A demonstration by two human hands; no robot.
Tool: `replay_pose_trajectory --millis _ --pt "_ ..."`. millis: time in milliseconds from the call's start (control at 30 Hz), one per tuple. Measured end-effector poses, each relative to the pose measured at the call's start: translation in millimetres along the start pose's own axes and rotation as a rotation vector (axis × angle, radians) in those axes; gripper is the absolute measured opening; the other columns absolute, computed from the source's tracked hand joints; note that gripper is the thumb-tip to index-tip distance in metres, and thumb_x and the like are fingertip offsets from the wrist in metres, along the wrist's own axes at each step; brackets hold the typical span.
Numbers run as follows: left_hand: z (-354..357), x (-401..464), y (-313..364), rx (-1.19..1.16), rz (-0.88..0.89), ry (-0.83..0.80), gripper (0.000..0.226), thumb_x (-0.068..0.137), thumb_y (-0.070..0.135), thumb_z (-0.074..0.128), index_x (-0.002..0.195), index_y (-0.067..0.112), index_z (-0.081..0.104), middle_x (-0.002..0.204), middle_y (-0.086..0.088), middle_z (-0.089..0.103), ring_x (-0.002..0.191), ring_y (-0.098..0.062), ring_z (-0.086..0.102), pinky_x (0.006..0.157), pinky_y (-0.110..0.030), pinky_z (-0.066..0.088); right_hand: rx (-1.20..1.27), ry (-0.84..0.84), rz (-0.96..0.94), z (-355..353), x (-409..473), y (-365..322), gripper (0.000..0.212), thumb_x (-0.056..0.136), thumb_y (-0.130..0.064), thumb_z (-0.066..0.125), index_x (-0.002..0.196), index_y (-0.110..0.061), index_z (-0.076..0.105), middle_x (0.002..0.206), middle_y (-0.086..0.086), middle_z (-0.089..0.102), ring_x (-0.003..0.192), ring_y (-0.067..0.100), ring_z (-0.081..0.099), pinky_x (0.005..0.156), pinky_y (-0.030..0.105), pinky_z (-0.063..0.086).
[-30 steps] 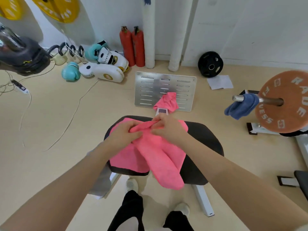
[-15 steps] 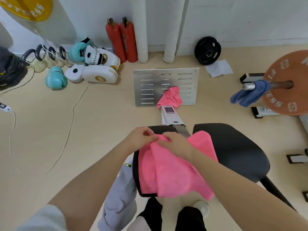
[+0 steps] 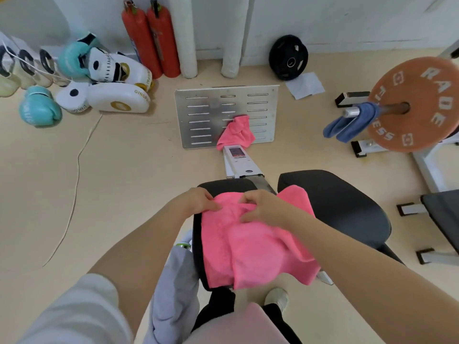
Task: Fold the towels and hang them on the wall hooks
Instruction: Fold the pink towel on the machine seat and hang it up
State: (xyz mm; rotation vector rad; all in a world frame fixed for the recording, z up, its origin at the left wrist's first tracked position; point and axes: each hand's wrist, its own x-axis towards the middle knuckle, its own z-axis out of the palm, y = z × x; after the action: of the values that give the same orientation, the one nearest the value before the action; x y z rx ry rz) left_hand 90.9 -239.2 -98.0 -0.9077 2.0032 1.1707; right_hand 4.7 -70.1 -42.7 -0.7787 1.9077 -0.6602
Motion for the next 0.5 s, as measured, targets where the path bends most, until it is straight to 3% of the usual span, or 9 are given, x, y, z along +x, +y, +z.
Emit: replay_pose_trajectory --millis 33,67,133,200,267,333,400,500 --pt "1 -4 5 -0.091 0.026 -0.003 0.016 0.077 0.020 0.073 0.086 0.014 0.062 0.084 0.000 0.055 0.083 -0.018 0.052 0.070 -0.025 0.042 0.067 -0.006 -0.005 -3 -6 -5 0.020 0.077 -0.006 0.070 0.075 -0.020 0.057 0.070 -0.015 0.050 0.068 -0.002 0.047 0.064 0.008 0.037" --pt "3 -8 10 -0.199 0.053 0.014 0.015 0.077 0.008 0.070 0.075 0.014 0.057 0.075 0.000 0.050 0.072 -0.017 0.048 0.061 -0.023 0.039 0.140 -0.013 -0.006 -5 -12 -9 0.026 0.079 -0.006 0.070 0.066 -0.023 0.053 0.062 -0.018 0.046 0.060 -0.004 0.044 0.061 0.010 0.036" --pt "7 -18 17 -0.421 0.111 0.092 0.029 0.077 -0.005 0.063 0.065 0.015 0.046 0.067 -0.002 0.042 0.059 -0.014 0.039 0.051 -0.022 0.032 0.274 -0.038 0.012 -12 -23 -18 0.035 0.083 -0.009 0.066 0.056 -0.027 0.053 0.053 -0.017 0.044 0.053 -0.004 0.043 0.061 0.013 0.036" --pt "10 -34 24 -0.618 0.161 0.121 0.025 0.078 -0.004 0.063 0.073 0.015 0.049 0.072 -0.003 0.048 0.060 -0.014 0.043 0.052 -0.021 0.038 0.336 -0.068 0.022 -17 -33 -27 0.027 0.086 -0.012 0.063 0.069 -0.032 0.065 0.062 -0.020 0.058 0.060 -0.008 0.054 0.065 0.010 0.044" --pt "13 -54 31 -0.866 0.185 0.022 0.025 0.078 -0.001 0.066 0.095 0.014 0.056 0.088 -0.008 0.061 0.072 -0.017 0.057 0.062 -0.027 0.049 0.408 -0.080 0.003 -18 -40 -33 0.015 0.089 -0.009 0.059 0.089 -0.022 0.066 0.069 -0.020 0.066 0.064 -0.012 0.058 0.064 0.005 0.044" --pt "17 -73 37 -1.070 0.213 -0.120 0.030 0.081 0.002 0.064 0.110 0.007 0.060 0.098 -0.014 0.066 0.079 -0.020 0.064 0.069 -0.030 0.055 0.455 -0.053 -0.031 -13 -47 -38 0.017 0.090 -0.003 0.054 0.101 -0.013 0.063 0.066 -0.026 0.066 0.063 -0.016 0.057 0.060 0.001 0.041" --pt "25 -86 41 -1.242 0.234 -0.193 0.022 0.086 0.007 0.058 0.107 0.001 0.063 0.090 -0.014 0.068 0.073 -0.018 0.065 0.068 -0.026 0.056 0.401 0.048 -0.109 -5 -50 -39 0.019 0.090 -0.002 0.054 0.104 -0.010 0.063 0.073 -0.026 0.067 0.070 -0.020 0.056 0.067 -0.002 0.039" --pt "36 -97 45 -1.386 0.263 -0.148 0.015 0.093 0.012 0.051 0.098 0.006 0.064 0.078 -0.007 0.070 0.065 -0.012 0.067 0.060 -0.021 0.056 0.369 0.215 -0.189 1 -54 -40 0.011 0.089 -0.003 0.056 0.096 -0.004 0.064 0.085 -0.013 0.062 0.077 -0.016 0.056 0.078 0.002 0.039"
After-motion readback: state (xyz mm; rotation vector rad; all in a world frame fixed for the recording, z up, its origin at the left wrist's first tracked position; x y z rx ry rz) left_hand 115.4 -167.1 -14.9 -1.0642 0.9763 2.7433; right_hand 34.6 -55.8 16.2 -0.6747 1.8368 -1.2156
